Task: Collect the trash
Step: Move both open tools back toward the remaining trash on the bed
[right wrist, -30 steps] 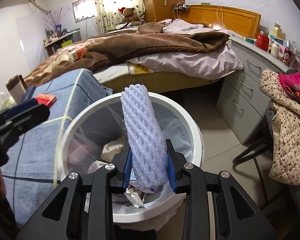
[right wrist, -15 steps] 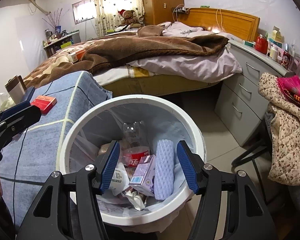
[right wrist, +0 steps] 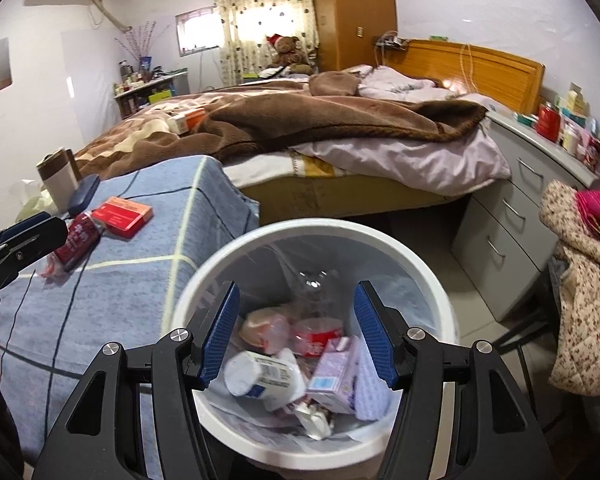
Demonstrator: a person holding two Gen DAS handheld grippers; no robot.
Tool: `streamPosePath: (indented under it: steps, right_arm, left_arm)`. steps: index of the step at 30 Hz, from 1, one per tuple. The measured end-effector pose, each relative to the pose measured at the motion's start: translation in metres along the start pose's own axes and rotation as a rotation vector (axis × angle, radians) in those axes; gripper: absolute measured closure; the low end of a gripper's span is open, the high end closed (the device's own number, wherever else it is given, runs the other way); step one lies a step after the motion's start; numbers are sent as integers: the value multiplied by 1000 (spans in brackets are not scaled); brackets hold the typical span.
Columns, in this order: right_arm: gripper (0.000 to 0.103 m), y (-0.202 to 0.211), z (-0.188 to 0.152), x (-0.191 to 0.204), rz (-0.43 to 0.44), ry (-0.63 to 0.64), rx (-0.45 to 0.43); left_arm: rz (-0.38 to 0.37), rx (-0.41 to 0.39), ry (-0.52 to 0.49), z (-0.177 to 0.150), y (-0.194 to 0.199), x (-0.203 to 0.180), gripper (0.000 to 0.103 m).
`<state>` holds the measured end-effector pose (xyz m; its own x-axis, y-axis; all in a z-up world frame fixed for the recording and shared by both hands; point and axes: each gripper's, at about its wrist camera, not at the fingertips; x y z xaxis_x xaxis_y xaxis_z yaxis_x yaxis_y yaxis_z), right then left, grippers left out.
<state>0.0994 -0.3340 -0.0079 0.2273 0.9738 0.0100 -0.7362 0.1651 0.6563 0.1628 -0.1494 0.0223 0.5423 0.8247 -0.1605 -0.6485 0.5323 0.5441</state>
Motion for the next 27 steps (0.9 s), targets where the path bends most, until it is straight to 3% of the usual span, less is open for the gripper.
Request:
streamPosePath:
  steps: [10, 18, 21, 24, 27]
  right_arm:
    - [42, -13, 20, 39, 90, 102, -30]
    - [38, -44, 40, 77, 239, 179, 9]
    - [37, -54, 44, 96, 216, 240, 25]
    - [37, -68, 48, 115, 283, 288, 44]
    - [37, -81, 53, 130, 285, 317, 56]
  left_arm:
    - [104, -25, 68, -1, 19, 55, 33]
    - [213, -25, 114, -1, 29, 112, 33]
    - [244, -18, 140, -3, 30, 132, 33]
    - [260, -7, 166, -6, 30, 151, 32]
    - [281, 9, 169, -7, 28, 166, 32]
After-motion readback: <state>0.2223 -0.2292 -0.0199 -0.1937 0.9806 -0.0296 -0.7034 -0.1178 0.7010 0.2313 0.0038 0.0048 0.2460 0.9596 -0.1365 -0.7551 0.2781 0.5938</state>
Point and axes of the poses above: each gripper's, at about its wrist camera, not at the fingertips, and y roughly against the way its jaws point, x to its left, z to its top, and after that the axes turned 3 degrees about y, right-handed
